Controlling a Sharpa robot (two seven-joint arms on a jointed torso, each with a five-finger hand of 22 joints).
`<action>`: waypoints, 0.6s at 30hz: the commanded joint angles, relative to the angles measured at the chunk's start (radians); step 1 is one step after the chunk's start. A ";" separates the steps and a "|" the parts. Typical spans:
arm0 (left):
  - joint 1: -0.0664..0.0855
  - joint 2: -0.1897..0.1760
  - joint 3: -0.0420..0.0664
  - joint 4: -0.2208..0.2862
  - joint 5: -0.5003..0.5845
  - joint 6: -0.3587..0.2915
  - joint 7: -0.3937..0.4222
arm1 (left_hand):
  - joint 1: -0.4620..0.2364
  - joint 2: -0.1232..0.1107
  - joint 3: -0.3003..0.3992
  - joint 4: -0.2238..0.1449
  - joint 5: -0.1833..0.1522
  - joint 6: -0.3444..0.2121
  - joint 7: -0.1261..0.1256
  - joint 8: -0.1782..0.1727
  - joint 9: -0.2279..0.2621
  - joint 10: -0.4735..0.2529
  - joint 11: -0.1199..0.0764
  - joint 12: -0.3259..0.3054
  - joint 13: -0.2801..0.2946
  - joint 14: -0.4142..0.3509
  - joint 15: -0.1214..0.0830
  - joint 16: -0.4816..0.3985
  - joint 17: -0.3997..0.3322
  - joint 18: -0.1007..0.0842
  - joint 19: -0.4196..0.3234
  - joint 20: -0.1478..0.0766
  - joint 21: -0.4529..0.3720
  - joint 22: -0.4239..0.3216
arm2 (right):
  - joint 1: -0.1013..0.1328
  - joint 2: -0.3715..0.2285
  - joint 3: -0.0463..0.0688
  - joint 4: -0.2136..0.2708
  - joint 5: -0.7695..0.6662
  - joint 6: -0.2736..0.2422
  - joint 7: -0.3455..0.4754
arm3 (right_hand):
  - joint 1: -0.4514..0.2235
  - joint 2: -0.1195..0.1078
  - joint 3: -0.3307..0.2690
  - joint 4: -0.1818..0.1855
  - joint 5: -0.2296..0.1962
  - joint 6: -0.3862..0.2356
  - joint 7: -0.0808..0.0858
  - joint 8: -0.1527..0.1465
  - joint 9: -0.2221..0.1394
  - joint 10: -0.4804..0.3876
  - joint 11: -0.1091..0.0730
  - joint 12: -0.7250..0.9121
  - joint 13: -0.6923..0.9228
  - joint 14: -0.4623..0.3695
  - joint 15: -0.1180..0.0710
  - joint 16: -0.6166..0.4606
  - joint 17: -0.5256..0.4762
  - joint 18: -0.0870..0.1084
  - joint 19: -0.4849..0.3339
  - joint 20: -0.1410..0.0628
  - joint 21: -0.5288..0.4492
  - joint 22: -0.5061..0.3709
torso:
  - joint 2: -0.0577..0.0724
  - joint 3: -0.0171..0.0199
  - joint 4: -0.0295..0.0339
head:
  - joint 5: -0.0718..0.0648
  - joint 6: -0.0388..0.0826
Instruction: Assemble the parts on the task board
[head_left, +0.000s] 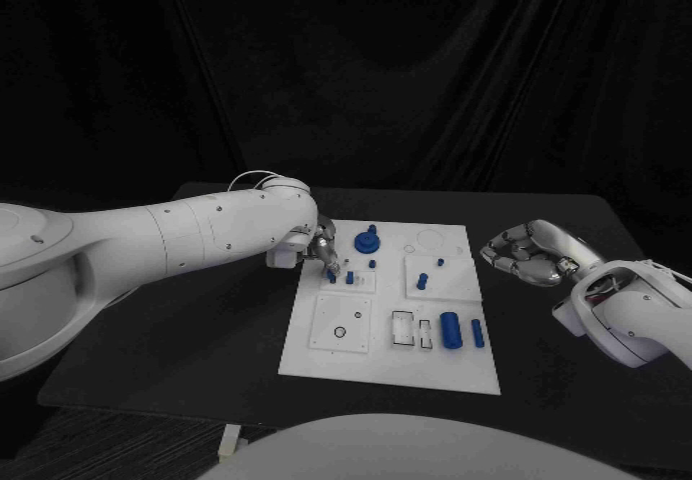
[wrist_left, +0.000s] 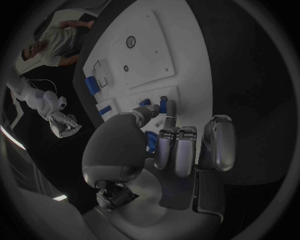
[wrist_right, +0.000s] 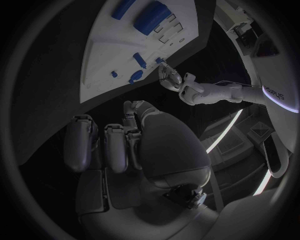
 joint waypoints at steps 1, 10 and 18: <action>0.000 0.005 0.001 -0.001 0.004 0.010 0.007 | -0.003 0.007 -0.002 -0.005 0.004 0.000 -0.005 -0.005 0.001 0.106 0.006 0.003 0.263 0.106 0.005 0.003 0.263 0.017 -0.004 0.001 -0.004 0.191 | -0.002 -0.001 0.001 0.001 -0.002 -0.001 -0.012 | -0.007 0.005 0.007 -0.001 0.003 0.001 0.004 -0.002 0.001 0.106 -0.005 0.001 0.261 0.079 -0.007 -0.004 0.160 0.003 0.013 -0.006 -0.006 0.185 | 0.000 0.0002 0.0000 | 0.001 0.000; -0.002 0.006 0.001 -0.004 0.004 0.020 0.002 | -0.004 0.007 -0.003 -0.005 0.003 0.000 -0.005 -0.006 0.001 0.105 0.006 0.003 0.262 0.106 0.005 0.003 0.263 0.017 -0.004 0.001 -0.006 0.191 | -0.002 -0.001 0.001 0.002 -0.002 -0.001 -0.012 | -0.007 0.005 0.007 -0.001 0.003 0.001 0.004 -0.002 0.001 0.106 -0.005 0.001 0.261 0.079 -0.007 -0.004 0.160 0.003 0.013 -0.006 -0.006 0.185 | 0.000 -0.0001 0.0001 | 0.001 0.000; -0.003 0.001 0.001 -0.001 0.004 0.030 -0.006 | -0.005 0.007 -0.003 -0.006 0.004 0.000 -0.005 -0.006 0.001 0.104 0.006 0.002 0.262 0.106 0.005 0.003 0.263 0.017 -0.006 0.001 -0.007 0.190 | -0.002 -0.001 0.001 0.001 -0.002 -0.001 -0.012 | -0.007 0.005 0.007 -0.001 0.003 0.001 0.004 -0.002 0.001 0.106 -0.005 0.001 0.261 0.079 -0.007 -0.004 0.160 0.003 0.013 -0.006 -0.006 0.185 | 0.000 0.0001 0.0005 | 0.002 0.000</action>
